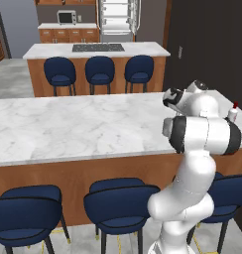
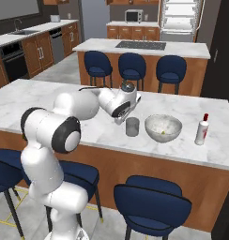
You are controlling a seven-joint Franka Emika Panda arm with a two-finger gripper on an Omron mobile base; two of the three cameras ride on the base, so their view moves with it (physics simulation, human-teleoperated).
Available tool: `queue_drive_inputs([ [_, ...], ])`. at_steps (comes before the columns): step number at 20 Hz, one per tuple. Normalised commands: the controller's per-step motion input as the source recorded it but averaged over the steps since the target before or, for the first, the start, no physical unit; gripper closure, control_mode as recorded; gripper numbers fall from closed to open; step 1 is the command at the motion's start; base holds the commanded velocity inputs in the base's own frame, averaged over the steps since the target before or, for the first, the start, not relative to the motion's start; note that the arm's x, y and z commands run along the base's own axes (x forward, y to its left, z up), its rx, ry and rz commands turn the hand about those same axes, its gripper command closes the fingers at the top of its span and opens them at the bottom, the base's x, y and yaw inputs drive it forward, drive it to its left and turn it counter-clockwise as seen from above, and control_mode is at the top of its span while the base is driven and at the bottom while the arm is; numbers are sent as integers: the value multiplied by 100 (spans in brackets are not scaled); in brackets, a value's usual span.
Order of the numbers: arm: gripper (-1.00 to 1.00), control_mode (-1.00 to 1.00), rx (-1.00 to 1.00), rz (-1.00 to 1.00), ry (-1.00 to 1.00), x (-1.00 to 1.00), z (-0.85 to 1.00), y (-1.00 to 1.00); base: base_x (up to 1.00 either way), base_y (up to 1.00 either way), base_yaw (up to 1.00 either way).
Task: There is a bowl on the dining counter. Grab a lemon wedge from the fridge and place it in the bowl. Then get the liquor bottle and glass cup from the cabinet and place them next to the bowl.
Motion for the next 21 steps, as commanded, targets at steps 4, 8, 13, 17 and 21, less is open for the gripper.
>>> queue_drive_inputs([
  [4,-100,-100,0,-1,-17,-58,75,20,0,0,0],
  [8,-100,-100,0,-5,-13,-65,67,36,0,0,0],
  [13,-100,-100,0,-7,-11,-62,63,46,0,0,0],
  [17,-100,-100,0,-8,-9,-57,58,45,0,0,0],
  [21,-100,-100,0,-7,-10,-60,55,42,0,0,0],
])
